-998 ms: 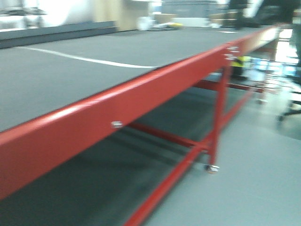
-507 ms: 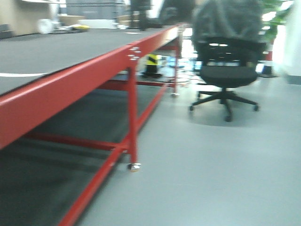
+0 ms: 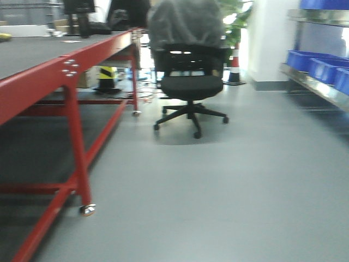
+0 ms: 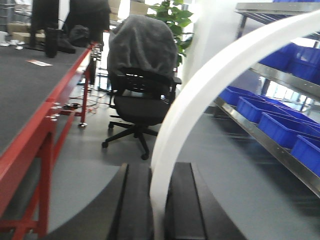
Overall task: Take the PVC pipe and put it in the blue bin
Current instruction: 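Drive the base to the shelf of blue bins holding both arcs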
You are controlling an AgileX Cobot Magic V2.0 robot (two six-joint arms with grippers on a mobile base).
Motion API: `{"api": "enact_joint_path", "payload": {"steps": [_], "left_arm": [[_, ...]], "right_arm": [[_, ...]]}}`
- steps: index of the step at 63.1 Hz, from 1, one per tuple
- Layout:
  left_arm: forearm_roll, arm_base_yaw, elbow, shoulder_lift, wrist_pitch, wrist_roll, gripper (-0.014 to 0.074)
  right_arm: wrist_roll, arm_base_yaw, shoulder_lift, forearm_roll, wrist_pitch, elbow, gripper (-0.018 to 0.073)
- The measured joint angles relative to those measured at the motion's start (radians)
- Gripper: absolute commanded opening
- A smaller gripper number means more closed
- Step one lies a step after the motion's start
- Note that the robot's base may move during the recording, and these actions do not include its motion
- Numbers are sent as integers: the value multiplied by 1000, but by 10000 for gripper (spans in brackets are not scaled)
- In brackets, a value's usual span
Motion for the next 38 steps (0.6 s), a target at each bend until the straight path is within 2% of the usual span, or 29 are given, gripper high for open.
{"api": "enact_joint_path", "payload": {"steps": [38], "left_arm": [[0,0,0,0,0,0,-111]], "right_arm": [[0,0,0,0,0,0,-168]]}}
